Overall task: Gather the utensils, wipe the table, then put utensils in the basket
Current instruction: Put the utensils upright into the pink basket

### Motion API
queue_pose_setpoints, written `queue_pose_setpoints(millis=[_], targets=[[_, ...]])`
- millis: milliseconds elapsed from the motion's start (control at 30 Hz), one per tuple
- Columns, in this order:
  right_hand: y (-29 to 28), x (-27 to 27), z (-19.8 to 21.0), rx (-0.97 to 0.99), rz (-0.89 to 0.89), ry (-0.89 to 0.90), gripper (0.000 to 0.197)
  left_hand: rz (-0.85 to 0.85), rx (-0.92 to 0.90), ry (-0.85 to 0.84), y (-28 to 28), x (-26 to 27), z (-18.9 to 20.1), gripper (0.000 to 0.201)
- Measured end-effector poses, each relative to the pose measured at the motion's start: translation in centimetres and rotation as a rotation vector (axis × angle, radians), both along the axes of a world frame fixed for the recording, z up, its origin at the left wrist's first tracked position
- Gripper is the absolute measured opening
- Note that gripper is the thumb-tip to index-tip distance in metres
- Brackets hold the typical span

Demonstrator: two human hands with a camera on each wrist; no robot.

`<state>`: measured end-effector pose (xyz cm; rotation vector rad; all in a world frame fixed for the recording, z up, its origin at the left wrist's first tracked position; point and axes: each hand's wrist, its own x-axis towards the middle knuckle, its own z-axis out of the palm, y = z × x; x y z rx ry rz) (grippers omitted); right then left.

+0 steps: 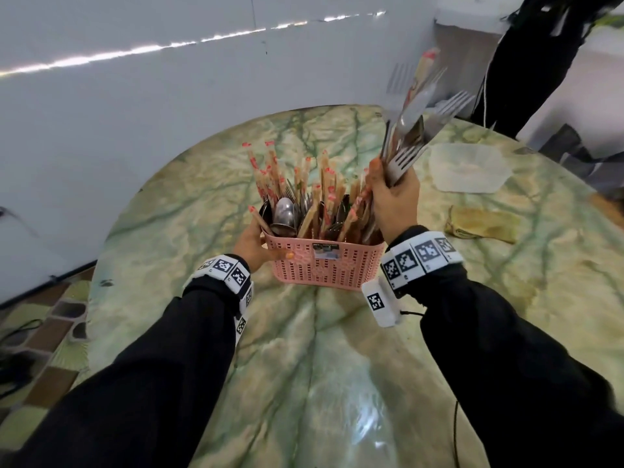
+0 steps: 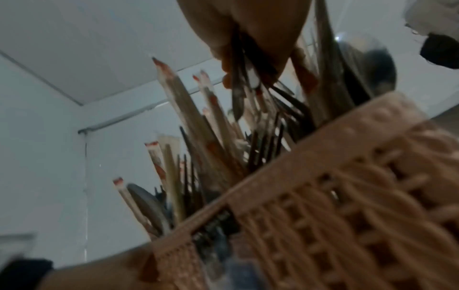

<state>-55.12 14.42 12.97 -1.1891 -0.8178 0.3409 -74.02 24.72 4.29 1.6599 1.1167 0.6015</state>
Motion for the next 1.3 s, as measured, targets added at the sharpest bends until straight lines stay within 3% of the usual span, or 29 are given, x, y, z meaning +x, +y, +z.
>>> queue_pose_setpoints(millis=[167, 367, 600, 700, 867, 1033, 1167, 1300], targets=[[1.2, 0.5, -0.9, -0.011, -0.117, -0.013, 0.019, 0.013, -0.013, -0.024, 0.3, -0.1, -0.2, 0.075], [1.7, -0.1, -2.9, -0.014, -0.107, -0.068, 0.012, -0.020, 0.014, -0.038, 0.3, -0.2, -0.4, 0.078], [1.1, -0.3, -3.1, -0.098, -0.019, -0.151, 0.041, -0.036, -0.003, -0.061, 0.3, -0.1, -0.4, 0.081], [0.7, -0.1, -2.9, -0.097, 0.083, -0.148, 0.017, -0.037, 0.006, -0.069, 0.3, -0.2, -0.4, 0.082], [0.2, 1.5, -1.8, -0.162, 0.157, -0.193, 0.061, -0.025, 0.014, -0.051, 0.5, -0.2, -0.5, 0.072], [-0.1, 3.6, -0.3, -0.408, 0.279, -0.261, 0.079, -0.036, -0.002, -0.082, 0.4, -0.1, -0.4, 0.082], [-0.4, 4.6, 1.1, -0.547, 0.332, -0.355, 0.074, -0.040, 0.012, -0.070, 0.6, -0.2, -0.7, 0.084], [-0.9, 4.3, 0.9, -0.553, 0.219, -0.509, 0.054, -0.035, 0.031, -0.052, 0.6, -0.2, -0.8, 0.082]])
